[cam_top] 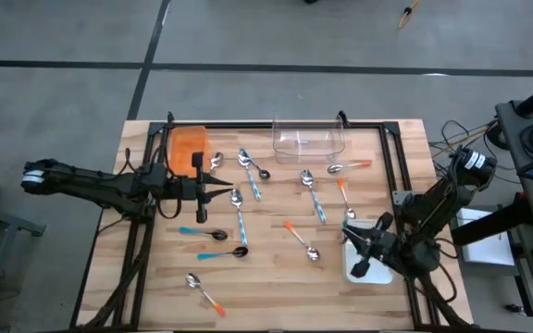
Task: Sort silverware by color (type)
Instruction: Put the blue spoon into the white bin
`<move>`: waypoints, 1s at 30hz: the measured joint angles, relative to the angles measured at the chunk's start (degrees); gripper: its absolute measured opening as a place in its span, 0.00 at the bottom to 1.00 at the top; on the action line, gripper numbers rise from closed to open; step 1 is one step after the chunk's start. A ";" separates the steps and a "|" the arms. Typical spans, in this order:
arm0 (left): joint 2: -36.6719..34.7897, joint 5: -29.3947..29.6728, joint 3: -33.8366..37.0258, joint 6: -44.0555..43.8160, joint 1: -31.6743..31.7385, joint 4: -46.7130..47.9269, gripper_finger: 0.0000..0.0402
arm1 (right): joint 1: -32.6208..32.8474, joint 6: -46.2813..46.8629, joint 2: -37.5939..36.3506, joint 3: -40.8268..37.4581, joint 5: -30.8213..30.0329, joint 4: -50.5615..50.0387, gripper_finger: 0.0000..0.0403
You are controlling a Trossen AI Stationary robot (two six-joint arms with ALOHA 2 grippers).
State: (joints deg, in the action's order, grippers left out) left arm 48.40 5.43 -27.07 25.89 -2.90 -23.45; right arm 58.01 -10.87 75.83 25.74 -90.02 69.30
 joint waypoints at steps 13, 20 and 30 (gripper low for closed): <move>0.00 0.00 0.00 -1.37 0.01 -1.12 0.09 | 7.03 -13.06 -7.19 -0.87 -0.02 0.00 0.06; 0.00 0.00 0.00 -6.31 0.00 -1.66 0.09 | 9.91 -11.09 -6.79 -6.82 0.00 -0.02 0.06; 0.00 0.00 0.00 -10.58 0.00 -4.88 0.09 | 10.88 5.10 -6.27 -14.79 0.16 -3.79 0.07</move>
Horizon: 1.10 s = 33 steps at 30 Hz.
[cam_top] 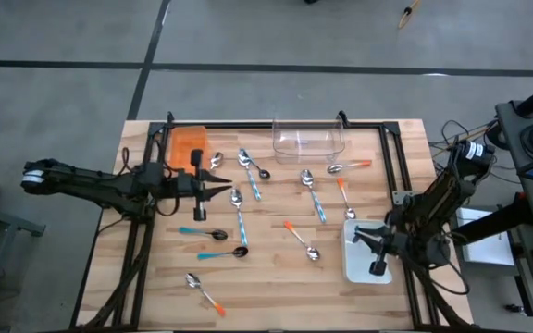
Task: Sort silverware by color (type)
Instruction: Put the blue spoon into the white bin
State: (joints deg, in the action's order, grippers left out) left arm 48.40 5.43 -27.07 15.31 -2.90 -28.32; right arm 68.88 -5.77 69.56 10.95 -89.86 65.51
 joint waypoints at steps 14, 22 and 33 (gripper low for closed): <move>-0.09 0.13 0.00 0.17 0.01 -6.22 0.09 | -0.02 13.26 0.00 -1.65 0.17 -12.18 0.07; -0.11 0.15 0.00 0.17 0.02 -6.84 0.09 | -1.09 13.27 0.00 -1.86 -0.02 -13.51 0.07; -0.11 0.17 0.00 0.07 0.00 -6.86 0.09 | -2.93 15.39 0.00 -1.86 0.06 -15.56 0.07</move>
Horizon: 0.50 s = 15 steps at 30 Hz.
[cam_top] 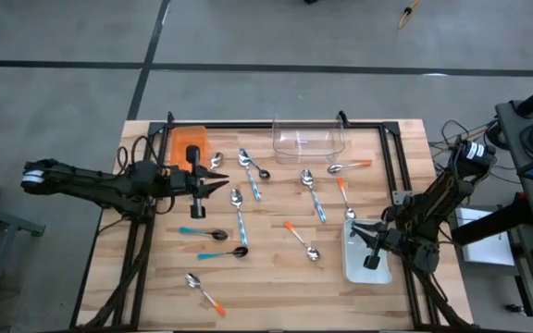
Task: Sort silverware by color (type)
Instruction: Put the blue spoon into the white bin
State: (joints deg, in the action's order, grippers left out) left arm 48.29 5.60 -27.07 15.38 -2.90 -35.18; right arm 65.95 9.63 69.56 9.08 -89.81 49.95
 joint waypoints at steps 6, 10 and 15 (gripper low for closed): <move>0.00 0.00 0.00 -0.02 0.01 0.02 0.09 | 0.00 5.48 0.00 -0.04 -0.06 -3.58 0.08; 0.00 0.00 -0.02 -0.04 0.01 0.00 0.09 | 0.00 9.87 0.00 -0.11 -0.19 -7.01 0.11; 0.00 0.00 -0.02 -0.06 0.02 -0.02 0.09 | 0.00 10.78 0.00 -0.13 -0.23 -7.73 0.18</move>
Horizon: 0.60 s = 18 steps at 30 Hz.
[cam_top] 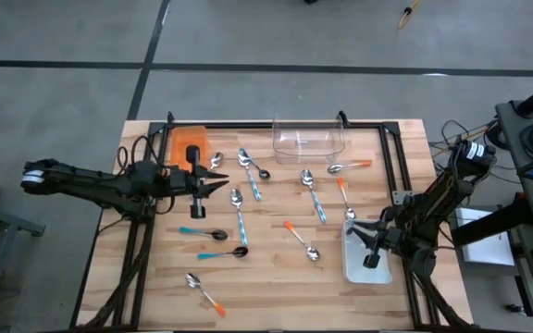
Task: Sort silverware by color (type)
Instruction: Put the blue spoon into the white bin
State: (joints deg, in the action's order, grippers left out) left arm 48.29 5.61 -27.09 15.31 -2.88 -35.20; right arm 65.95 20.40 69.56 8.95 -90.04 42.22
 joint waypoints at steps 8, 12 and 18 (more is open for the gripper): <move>0.00 0.00 0.00 -0.22 0.00 -1.24 0.09 | 0.00 0.02 0.00 0.00 0.00 0.00 0.22; 0.00 0.00 0.00 -0.24 -0.02 -1.39 0.09 | 0.00 0.02 0.00 0.00 0.00 0.02 0.21; 0.00 0.00 0.00 -0.24 0.00 -1.85 0.09 | 0.00 0.15 0.00 0.48 0.07 0.07 0.21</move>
State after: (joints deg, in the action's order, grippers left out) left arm 48.29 5.61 -27.09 15.07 -2.88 -37.05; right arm 65.95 20.56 69.56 9.43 -89.97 42.28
